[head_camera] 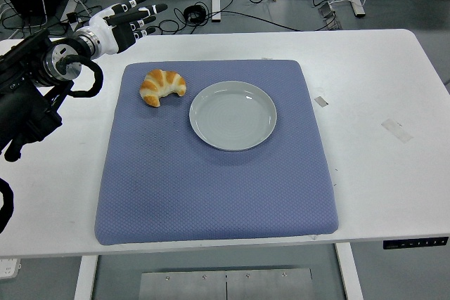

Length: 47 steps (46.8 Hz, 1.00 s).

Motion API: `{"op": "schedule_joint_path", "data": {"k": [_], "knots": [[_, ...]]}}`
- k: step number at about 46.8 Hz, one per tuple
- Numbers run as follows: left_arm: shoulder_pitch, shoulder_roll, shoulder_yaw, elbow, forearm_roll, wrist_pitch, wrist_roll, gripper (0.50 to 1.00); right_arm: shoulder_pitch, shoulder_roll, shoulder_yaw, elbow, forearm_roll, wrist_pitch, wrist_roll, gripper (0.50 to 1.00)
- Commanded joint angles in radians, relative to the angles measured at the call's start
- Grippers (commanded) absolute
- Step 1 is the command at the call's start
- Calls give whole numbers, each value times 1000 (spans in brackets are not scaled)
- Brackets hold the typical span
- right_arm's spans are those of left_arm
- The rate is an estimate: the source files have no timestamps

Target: Place the bread on the table

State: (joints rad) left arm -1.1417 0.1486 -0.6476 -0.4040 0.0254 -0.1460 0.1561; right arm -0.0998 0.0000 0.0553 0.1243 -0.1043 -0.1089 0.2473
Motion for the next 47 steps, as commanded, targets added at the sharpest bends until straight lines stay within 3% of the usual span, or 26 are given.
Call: {"op": "schedule_joint_path", "data": {"k": [1, 12, 19, 47], "knots": [[-1, -1, -32, 7, -16, -15, -7, 981, 0, 0, 0, 0, 0, 0, 1, 1000], [-1, -26, -118, 13, -41, -15, -26, 981, 0, 0, 0, 0, 0, 0, 0, 1000], [0, -26, -107, 14, -38, -18, -122, 981, 0, 0, 1, 9, 0, 0, 0, 1000], [11, -26, -110, 45, -41, -29, -132, 981, 6, 0, 1, 9, 0, 0, 1, 1000]]}}
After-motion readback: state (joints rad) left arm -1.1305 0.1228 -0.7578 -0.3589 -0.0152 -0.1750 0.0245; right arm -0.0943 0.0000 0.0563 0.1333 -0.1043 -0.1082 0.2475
